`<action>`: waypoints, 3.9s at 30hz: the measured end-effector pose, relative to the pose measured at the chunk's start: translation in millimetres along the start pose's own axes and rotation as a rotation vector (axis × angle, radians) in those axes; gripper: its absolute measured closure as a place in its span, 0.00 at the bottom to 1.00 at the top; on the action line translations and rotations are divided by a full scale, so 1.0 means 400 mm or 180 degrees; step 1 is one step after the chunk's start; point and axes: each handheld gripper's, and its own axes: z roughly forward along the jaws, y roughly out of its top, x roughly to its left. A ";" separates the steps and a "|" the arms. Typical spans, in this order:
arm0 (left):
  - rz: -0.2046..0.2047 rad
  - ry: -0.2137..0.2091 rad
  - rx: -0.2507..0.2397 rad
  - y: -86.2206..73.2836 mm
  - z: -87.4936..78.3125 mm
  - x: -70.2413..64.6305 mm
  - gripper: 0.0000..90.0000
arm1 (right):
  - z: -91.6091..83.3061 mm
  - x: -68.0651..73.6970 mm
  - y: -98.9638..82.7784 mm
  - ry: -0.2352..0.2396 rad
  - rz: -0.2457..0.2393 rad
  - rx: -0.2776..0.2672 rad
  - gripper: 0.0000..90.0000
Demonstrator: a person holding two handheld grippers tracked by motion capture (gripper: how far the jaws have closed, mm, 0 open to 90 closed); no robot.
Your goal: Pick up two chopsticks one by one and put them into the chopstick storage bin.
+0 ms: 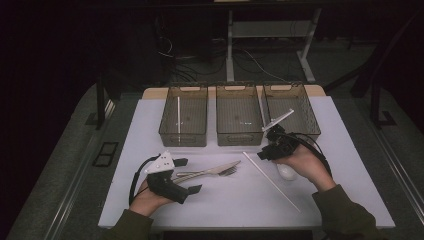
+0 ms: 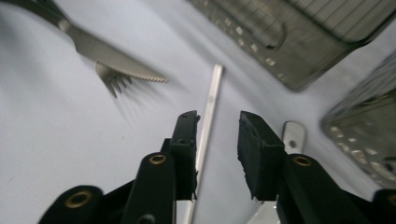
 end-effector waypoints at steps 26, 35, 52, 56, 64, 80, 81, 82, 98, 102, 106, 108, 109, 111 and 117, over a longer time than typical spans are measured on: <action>0.0006 -0.0009 0.0000 0.000 0.000 0.000 0.00 | 0.117 0.003 0.001 0.0140 0.0067 0.0801 0.89; 0.0004 -0.0012 -0.0004 0.001 0.000 -0.002 0.00 | 0.126 0.009 0.008 0.0077 0.0068 0.0866 0.90; 0.0012 -0.0019 -0.0002 0.001 0.000 -0.003 0.00 | 0.138 0.021 0.012 -0.0063 0.0042 0.0976 0.92; 0.0012 -0.0020 -0.0001 0.002 0.000 -0.003 0.00 | 0.141 0.026 0.017 -0.0114 -0.0010 0.1021 0.93; 0.0015 -0.0022 -0.0006 0.002 -0.001 -0.002 0.00 | 0.126 0.014 0.012 -0.0060 0.0038 0.0917 0.93; 0.0039 -0.0020 -0.0006 0.002 -0.001 -0.001 0.00 | 0.021 -0.033 0.014 0.0399 0.0263 0.0205 0.93; 0.0033 -0.0020 -0.0006 0.002 -0.001 -0.001 0.00 | 0.017 -0.034 0.014 0.0417 0.0260 0.0166 0.93; 0.0032 -0.0020 -0.0004 0.002 -0.001 -0.001 0.00 | 0.013 -0.036 0.014 0.0454 0.0259 0.0118 0.93; 0.0024 -0.0014 -0.0003 0.002 0.000 -0.001 0.00 | -0.061 -0.041 0.050 0.0612 0.0356 -0.0629 0.93; 0.0007 -0.0013 -0.0004 0.002 0.000 -0.002 0.00 | -0.071 -0.044 0.080 0.0667 0.0427 -0.0843 0.93; 0.0009 -0.0012 -0.0006 0.002 -0.001 -0.001 0.00 | -0.076 -0.049 0.116 0.0680 0.0516 -0.1053 0.93; 0.0003 -0.0018 -0.0014 0.002 -0.002 -0.001 0.00 | -0.078 -0.048 0.135 0.0662 0.0531 -0.1114 0.93; 0.0007 -0.0015 -0.0014 0.002 -0.002 -0.001 0.00 | -0.078 -0.047 0.145 0.0660 0.0522 -0.1154 0.93; 0.0002 -0.0020 -0.0018 0.002 -0.001 -0.001 0.00 | -0.082 -0.044 0.162 0.0653 0.0530 -0.1196 0.93; 0.0000 -0.0024 -0.0023 0.003 -0.002 -0.003 0.00 | -0.089 -0.032 0.221 0.0627 0.0537 -0.1341 0.93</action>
